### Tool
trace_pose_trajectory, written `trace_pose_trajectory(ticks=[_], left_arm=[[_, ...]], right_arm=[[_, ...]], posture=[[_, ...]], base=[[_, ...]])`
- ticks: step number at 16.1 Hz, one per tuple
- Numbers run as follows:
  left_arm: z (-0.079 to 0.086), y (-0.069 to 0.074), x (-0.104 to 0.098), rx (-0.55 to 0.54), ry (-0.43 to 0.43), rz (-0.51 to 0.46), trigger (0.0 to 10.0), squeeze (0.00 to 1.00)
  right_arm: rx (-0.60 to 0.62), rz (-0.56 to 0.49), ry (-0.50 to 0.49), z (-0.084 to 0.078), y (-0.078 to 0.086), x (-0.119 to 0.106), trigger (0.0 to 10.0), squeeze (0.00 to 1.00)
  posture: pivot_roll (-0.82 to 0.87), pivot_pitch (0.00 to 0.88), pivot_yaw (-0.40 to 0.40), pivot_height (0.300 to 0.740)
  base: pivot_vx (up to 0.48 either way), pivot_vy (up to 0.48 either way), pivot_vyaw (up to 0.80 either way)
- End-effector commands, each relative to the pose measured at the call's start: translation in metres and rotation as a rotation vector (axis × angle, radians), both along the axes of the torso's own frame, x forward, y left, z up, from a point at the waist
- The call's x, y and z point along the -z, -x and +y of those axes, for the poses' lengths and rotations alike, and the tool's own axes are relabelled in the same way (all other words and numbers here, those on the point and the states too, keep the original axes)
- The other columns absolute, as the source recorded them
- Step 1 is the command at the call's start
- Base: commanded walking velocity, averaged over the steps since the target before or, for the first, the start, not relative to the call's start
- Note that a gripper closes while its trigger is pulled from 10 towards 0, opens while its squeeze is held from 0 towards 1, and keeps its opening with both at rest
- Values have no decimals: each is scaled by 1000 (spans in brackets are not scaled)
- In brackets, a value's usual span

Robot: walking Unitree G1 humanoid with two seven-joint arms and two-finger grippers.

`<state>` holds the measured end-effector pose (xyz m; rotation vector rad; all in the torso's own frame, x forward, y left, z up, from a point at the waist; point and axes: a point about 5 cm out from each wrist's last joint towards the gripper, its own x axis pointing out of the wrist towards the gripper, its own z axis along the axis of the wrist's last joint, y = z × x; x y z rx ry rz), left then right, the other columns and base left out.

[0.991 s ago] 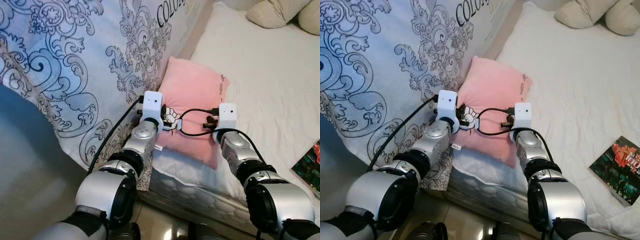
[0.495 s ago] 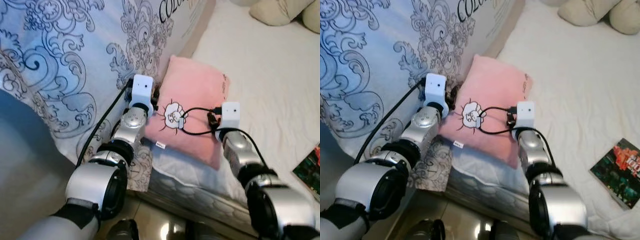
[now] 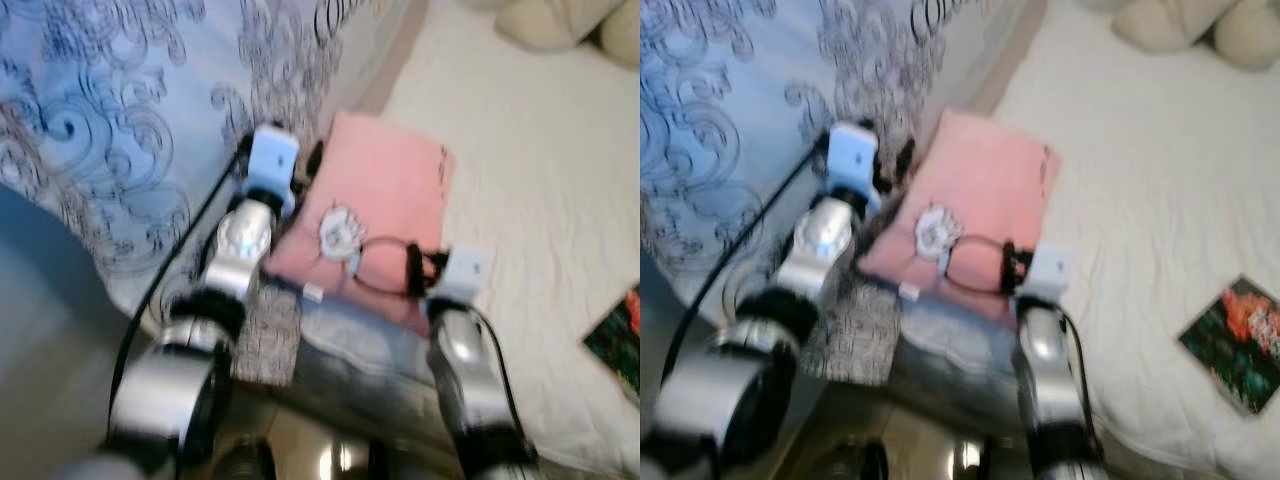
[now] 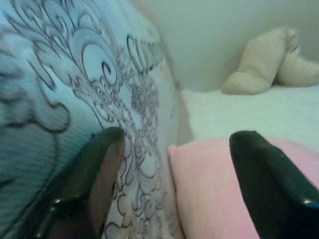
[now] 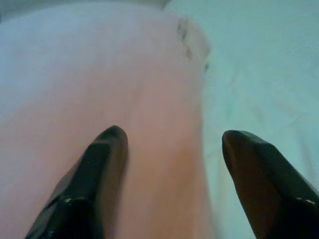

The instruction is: Clean up the room

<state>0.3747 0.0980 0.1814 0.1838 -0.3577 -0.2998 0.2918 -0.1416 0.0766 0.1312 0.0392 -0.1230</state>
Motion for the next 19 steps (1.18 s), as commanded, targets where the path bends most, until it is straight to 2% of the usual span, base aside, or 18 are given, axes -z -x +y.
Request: trace_pose_trajectory(ticks=[1, 2, 3, 4, 5, 6, 7, 9, 10, 12, 14, 19], left_arm=[[-1, 7, 4, 25, 3, -3, 10000, 1000], [-1, 24, 20, 38, -8, 23, 10000, 1000], [1, 38, 35, 60, 11, 64, 10000, 796], [3, 53, 49, 68, 16, 96, 10000, 0], [5, 75, 68, 75, 40, 146, 10000, 0], [4, 82, 78, 77, 79, 186, 10000, 0], [7, 79, 85, 42, 113, 217, 10000, 0], [14, 76, 90, -6, 153, 249, 10000, 0], [20, 77, 92, -35, 157, 269, 10000, 0], [23, 81, 91, -41, 132, 272, 10000, 0], [20, 84, 89, -20, 133, 284, 10000, 0], [10, 78, 78, 58, 109, 241, 10000, 0]], right_arm=[[18, -35, 36, -7, 6, -8, 10000, 1000], [30, -55, 74, -18, 20, -11, 10000, 1000], [35, -53, 101, -26, 29, -9, 10000, 1000], [48, -35, 129, -35, 36, -3, 10000, 1000], [54, 12, 184, -48, 46, 7, 10000, 1000], [71, 42, 210, -55, 48, 13, 10000, 996], [83, 59, 223, -56, 42, 13, 10000, 0], [64, 43, 226, -51, 36, 10, 10000, 0], [20, 21, 232, -44, 31, 6, 10000, 0], [-7, 6, 227, -39, 27, 2, 10000, 0], [-39, -2, 226, -32, 24, 1, 10000, 0], [-92, -17, 241, -20, 20, 1, 10000, 0]], posture=[[-24, 19, -3, 740], [-7, 0, -5, 740], [-2, 0, -3, 740], [2, 0, -7, 740], [14, 0, -11, 740], [20, 0, -15, 740], [27, 0, -17, 740], [24, 0, -12, 740], [21, 0, -15, 740], [17, 0, -12, 740], [10, 0, -4, 740], [-7, 0, 6, 740]], base=[[0, 0, 0], [0, 0, 0], [0, 0, 0], [0, 0, 0], [0, -458, 0], [0, -465, 0], [0, -461, 0], [0, -461, 0], [0, -450, 0], [0, -446, 0], [0, -439, 0], [0, -430, 0]])
